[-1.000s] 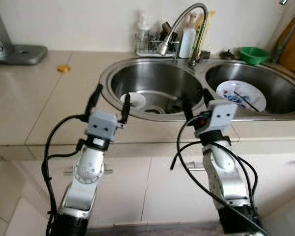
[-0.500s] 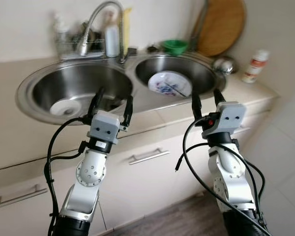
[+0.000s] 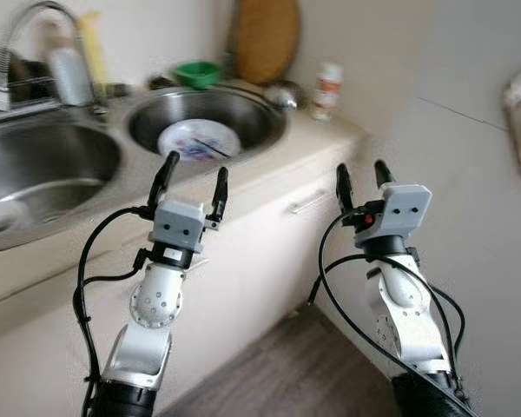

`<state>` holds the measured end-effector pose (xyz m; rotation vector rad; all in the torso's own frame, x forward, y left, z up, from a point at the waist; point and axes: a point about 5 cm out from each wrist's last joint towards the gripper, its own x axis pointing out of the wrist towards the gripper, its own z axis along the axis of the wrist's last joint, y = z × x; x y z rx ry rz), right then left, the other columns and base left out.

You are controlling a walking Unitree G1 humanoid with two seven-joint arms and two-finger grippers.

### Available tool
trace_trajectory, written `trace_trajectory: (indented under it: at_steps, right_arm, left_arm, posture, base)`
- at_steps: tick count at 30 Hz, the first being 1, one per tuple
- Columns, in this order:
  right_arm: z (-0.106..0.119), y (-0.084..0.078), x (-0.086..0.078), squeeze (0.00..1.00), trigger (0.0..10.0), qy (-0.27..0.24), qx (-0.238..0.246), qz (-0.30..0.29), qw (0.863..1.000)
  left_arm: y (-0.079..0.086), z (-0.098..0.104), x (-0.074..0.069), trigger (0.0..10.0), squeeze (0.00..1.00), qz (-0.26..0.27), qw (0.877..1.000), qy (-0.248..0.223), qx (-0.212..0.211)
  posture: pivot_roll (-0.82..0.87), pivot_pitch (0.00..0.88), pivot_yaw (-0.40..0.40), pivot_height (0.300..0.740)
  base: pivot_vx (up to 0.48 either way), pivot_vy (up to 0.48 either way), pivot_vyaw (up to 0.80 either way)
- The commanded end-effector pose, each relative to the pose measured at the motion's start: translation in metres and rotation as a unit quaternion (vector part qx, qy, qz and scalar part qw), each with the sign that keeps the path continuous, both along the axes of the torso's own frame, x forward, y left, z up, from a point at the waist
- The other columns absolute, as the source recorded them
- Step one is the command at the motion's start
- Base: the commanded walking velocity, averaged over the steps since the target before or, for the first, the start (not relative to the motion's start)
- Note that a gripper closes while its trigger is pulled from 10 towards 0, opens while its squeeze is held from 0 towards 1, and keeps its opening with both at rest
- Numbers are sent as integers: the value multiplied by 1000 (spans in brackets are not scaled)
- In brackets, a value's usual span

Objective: Kitchen organization

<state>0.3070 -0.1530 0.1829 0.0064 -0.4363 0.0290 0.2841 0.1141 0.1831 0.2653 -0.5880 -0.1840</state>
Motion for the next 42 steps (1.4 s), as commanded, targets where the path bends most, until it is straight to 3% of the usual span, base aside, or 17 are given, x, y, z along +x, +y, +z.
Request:
trace_trajectory:
  at_steps: [1, 26, 42]
  right_arm:
    - [4, 1, 0, 0, 10000, -8, -2, -2, 1000]
    - [4, -7, 2, 0, 10000, -5, 3, -34, 999]
    - [-2, -27, 8, 0, 10000, 30, 17, -108, 994]
  left_arm:
    - [3, 4, 0, 10000, 0, 2, 1000, -7, 6]
    - [2, 0, 1, 10000, 0, -1, 1000, -2, 0]
    - [7, -5, 3, 10000, 0, 10, 1000, 18, -15]
  posture:
    - [20, 0, -21, 740]
    - [16, 0, -21, 740]
    - [16, 0, -25, 740]
  base:
    - [0, 0, -800]
    - [0, -196, -800]
    - [0, 0, -800]
